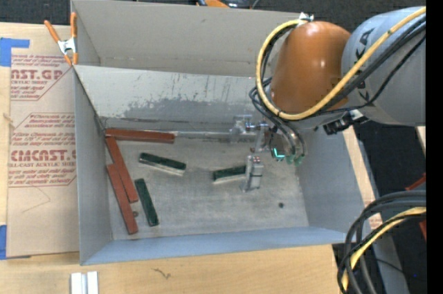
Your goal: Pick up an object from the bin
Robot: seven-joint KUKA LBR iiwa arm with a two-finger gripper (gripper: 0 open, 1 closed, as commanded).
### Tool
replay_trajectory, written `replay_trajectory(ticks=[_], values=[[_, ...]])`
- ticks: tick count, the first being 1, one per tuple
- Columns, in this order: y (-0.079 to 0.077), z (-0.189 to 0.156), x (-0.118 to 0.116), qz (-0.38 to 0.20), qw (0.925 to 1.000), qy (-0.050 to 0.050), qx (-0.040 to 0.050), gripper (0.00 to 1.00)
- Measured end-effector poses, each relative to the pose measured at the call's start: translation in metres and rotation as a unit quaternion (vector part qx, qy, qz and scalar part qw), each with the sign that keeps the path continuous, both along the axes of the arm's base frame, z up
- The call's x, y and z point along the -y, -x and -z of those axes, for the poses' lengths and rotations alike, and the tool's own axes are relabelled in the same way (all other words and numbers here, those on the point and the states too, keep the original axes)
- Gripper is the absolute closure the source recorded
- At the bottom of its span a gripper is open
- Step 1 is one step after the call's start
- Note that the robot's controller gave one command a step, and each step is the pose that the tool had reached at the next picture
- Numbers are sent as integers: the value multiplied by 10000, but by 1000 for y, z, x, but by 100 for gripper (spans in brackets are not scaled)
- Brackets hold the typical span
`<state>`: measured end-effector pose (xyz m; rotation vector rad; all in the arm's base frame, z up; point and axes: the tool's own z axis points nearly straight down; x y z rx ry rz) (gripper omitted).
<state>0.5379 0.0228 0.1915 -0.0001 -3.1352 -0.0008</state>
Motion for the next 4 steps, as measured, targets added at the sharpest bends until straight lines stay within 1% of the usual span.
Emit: replay_trajectory(ticks=[1,2,4], values=[[-27,126,30,-508,9987,2,10,0],[-27,126,30,-508,9987,-2,43,0],[-28,126,29,-506,9987,-4,43,0]])
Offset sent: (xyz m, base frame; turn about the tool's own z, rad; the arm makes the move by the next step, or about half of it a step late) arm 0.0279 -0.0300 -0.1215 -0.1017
